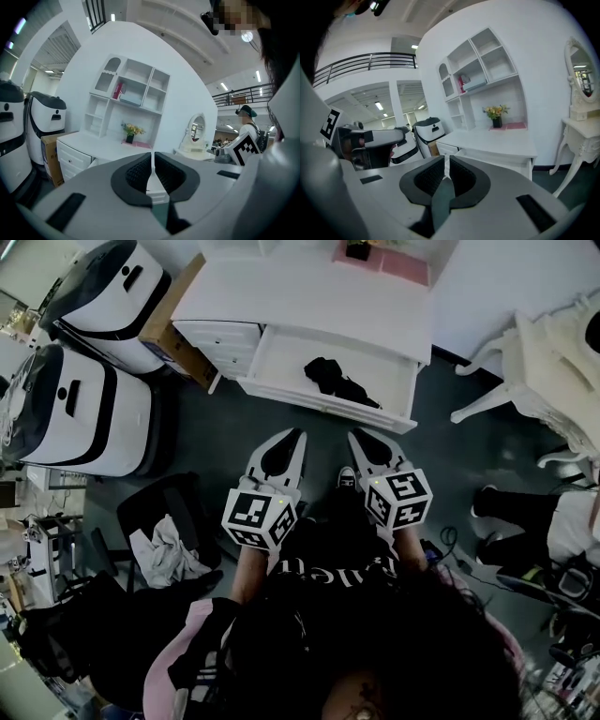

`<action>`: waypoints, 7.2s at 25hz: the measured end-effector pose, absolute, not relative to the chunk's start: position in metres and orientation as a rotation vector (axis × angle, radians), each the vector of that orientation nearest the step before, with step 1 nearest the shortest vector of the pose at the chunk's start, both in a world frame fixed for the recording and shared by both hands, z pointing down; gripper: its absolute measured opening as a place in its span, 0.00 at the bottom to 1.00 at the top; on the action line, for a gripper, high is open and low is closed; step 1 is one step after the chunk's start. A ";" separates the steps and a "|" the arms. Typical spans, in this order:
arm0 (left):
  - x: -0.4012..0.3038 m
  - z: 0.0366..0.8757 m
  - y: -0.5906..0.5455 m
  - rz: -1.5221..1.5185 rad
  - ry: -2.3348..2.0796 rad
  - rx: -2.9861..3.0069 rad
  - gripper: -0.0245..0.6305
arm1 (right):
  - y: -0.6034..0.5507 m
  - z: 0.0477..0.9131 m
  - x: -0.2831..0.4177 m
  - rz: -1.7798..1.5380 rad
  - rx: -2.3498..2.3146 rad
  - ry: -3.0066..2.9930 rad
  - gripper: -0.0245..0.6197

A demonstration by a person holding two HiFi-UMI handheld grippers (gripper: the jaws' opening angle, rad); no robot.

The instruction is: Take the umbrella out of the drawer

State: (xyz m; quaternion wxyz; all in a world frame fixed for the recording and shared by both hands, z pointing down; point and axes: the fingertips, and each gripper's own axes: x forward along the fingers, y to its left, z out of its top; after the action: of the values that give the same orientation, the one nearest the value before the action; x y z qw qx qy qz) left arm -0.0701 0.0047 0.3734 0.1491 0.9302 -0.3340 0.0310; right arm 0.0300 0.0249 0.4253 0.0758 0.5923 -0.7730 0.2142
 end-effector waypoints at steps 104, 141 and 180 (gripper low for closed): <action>-0.002 0.448 -0.332 0.313 -1.010 2.585 0.08 | -0.282 0.632 0.115 0.821 1.295 -1.923 0.49; 0.040 0.406 -0.104 0.283 -1.188 2.562 0.08 | -0.093 0.468 0.178 0.687 1.525 -2.232 0.49; -0.142 0.395 0.113 0.142 -0.870 2.685 0.09 | 0.153 0.450 -0.039 0.736 1.699 -2.121 0.49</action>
State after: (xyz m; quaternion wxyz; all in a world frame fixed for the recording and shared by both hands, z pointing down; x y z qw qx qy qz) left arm -0.1418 0.1130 0.3955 0.1571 0.9384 -0.3039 0.0496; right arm -0.0387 0.1528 0.4504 0.1621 0.5955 -0.7434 0.2580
